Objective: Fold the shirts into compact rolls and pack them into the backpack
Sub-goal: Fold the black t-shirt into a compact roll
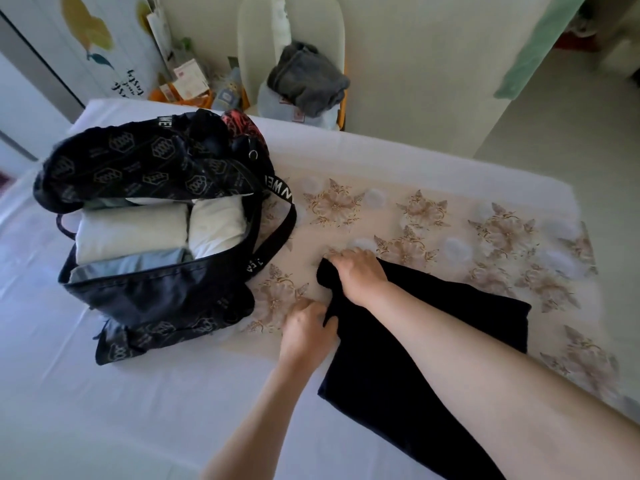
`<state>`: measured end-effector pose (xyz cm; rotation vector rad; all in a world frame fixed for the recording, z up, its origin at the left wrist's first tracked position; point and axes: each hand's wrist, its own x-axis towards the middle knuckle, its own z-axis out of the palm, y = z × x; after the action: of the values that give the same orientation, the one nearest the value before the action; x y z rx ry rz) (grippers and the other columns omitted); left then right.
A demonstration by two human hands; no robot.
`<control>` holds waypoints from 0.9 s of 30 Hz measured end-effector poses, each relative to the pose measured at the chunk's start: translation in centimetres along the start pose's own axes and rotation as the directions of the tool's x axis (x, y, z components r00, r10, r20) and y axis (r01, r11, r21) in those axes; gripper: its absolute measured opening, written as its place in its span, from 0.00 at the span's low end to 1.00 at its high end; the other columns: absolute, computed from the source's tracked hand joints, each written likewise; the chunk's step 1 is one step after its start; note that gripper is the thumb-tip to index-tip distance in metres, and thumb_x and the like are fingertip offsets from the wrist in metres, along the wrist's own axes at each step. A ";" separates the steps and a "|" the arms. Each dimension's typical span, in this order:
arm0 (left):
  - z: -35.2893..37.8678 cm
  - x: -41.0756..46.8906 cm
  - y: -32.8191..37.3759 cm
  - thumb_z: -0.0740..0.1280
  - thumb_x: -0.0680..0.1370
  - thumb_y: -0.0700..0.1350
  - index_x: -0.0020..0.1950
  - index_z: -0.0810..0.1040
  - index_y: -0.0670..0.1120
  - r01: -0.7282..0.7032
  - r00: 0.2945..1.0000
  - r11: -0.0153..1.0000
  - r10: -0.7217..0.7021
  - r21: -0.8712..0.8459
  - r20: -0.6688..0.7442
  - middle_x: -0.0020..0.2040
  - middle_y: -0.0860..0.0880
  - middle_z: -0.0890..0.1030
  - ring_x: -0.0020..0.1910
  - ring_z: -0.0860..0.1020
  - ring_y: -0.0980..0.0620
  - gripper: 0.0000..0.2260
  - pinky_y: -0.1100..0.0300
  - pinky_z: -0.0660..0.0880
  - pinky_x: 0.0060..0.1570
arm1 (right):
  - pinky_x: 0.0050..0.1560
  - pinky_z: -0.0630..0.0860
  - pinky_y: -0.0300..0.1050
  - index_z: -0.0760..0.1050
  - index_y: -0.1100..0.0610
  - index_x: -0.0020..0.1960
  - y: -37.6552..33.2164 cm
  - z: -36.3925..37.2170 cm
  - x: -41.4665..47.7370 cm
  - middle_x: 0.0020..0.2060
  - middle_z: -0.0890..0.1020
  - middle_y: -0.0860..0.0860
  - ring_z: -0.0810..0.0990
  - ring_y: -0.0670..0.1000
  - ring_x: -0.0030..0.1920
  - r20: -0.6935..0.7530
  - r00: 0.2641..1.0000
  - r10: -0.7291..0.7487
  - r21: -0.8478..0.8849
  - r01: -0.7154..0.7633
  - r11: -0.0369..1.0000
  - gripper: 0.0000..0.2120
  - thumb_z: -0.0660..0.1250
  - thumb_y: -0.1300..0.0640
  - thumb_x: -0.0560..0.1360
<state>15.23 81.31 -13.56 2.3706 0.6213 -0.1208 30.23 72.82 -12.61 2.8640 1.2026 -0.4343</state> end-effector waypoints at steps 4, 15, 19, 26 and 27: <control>-1.6 0.0 1.1 0.66 0.76 0.48 0.45 0.74 0.46 0.002 0.999 0.998 0.001 -0.061 0.052 0.40 0.51 0.78 0.38 0.76 0.52 0.06 0.58 0.71 0.33 | 0.55 0.70 0.47 0.81 0.50 0.54 1.5 -1.4 -0.9 0.50 0.77 0.50 0.75 0.55 0.56 -0.139 0.987 0.086 0.209 -0.055 0.976 0.13 0.67 0.64 0.75; -1.7 -1.2 4.1 0.66 0.78 0.59 0.57 0.82 0.54 -0.285 0.722 0.956 0.164 0.072 0.672 0.52 0.56 0.81 0.51 0.79 0.54 0.14 0.54 0.78 0.54 | 0.66 0.65 0.50 0.81 0.44 0.57 9.3 -2.3 -10.0 0.63 0.75 0.50 0.67 0.56 0.68 0.108 0.984 0.140 -0.016 -0.139 0.990 0.22 0.63 0.68 0.76; -0.5 -1.3 3.6 0.68 0.78 0.52 0.51 0.80 0.50 -0.254 0.921 0.966 0.229 0.040 0.314 0.48 0.53 0.78 0.46 0.78 0.51 0.07 0.54 0.78 0.45 | 0.60 0.71 0.53 0.81 0.51 0.58 7.0 -0.6 -10.2 0.56 0.77 0.52 0.74 0.57 0.59 -0.198 0.980 0.033 0.007 -0.032 0.999 0.20 0.64 0.69 0.72; 0.7 -1.4 2.3 0.69 0.74 0.46 0.51 0.70 0.50 -0.206 0.943 0.957 0.139 0.204 0.302 0.46 0.51 0.77 0.48 0.77 0.47 0.10 0.57 0.71 0.39 | 0.61 0.70 0.53 0.75 0.53 0.65 5.6 0.6 -8.6 0.65 0.71 0.54 0.76 0.58 0.60 -0.106 0.993 0.041 -0.048 -0.046 0.998 0.21 0.65 0.66 0.74; 0.8 -1.3 2.3 0.69 0.73 0.46 0.52 0.70 0.50 -0.193 0.947 0.962 0.130 0.194 0.295 0.46 0.51 0.77 0.48 0.78 0.47 0.11 0.57 0.70 0.38 | 0.59 0.72 0.54 0.73 0.54 0.67 5.3 0.5 -8.2 0.67 0.69 0.55 0.76 0.59 0.59 -0.110 0.994 0.008 -0.056 -0.014 0.998 0.23 0.64 0.68 0.73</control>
<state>15.18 78.74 -12.54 2.5425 0.2866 -0.4651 28.34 63.28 -11.50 2.8790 1.1932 -0.2412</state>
